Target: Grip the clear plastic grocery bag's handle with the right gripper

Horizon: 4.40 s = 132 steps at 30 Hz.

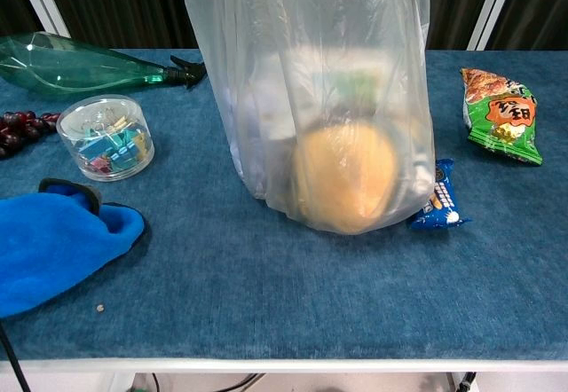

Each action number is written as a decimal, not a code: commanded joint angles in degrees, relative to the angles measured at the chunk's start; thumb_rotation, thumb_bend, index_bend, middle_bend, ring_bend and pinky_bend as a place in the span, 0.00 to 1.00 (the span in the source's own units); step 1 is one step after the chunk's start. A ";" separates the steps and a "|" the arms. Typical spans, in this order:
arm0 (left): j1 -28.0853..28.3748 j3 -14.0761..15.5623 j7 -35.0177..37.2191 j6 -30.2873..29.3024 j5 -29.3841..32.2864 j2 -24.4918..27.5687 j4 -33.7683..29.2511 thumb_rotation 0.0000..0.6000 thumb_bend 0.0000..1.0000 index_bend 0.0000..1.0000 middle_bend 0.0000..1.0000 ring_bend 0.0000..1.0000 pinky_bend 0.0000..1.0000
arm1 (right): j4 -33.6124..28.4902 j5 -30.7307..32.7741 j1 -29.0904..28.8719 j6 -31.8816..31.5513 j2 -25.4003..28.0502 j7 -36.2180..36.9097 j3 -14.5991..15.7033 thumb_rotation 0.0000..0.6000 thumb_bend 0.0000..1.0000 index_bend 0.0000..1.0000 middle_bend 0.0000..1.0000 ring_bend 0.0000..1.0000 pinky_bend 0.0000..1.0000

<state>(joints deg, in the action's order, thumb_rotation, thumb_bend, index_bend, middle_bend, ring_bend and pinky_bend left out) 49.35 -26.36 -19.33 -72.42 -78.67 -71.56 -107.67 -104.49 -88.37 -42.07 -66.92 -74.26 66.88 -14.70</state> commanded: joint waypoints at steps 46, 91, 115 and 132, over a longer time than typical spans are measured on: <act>4.59 -2.94 -8.56 -0.46 11.56 2.05 -4.87 0.70 0.00 0.06 0.14 0.08 0.13 | 1.54 3.11 -8.12 7.13 -4.14 -7.58 -3.80 1.00 0.22 0.08 0.14 0.05 0.07; 10.37 -5.21 -15.48 1.58 25.45 7.53 -8.96 0.69 0.00 0.06 0.15 0.05 0.14 | -2.53 8.70 -11.78 13.93 -1.92 -9.53 -7.13 1.00 0.32 0.42 0.41 0.25 0.43; 8.16 -2.90 -9.83 4.38 32.05 12.88 -4.22 0.68 0.00 0.06 0.15 0.05 0.14 | -7.08 7.75 -9.93 14.69 4.73 0.48 -9.67 1.00 0.37 0.80 0.72 0.64 0.67; -1.33 -1.54 9.95 10.25 28.64 21.47 -2.35 0.82 0.01 0.06 0.15 0.05 0.14 | -10.38 10.07 -8.63 10.57 9.33 1.21 -15.42 1.00 0.37 0.79 0.70 0.64 0.67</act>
<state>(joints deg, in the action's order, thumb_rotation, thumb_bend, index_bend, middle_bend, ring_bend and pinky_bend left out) 49.33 -28.59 -10.78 -60.80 -49.14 -50.14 -110.79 -114.28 -78.90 -50.70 -55.75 -65.48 68.63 -29.27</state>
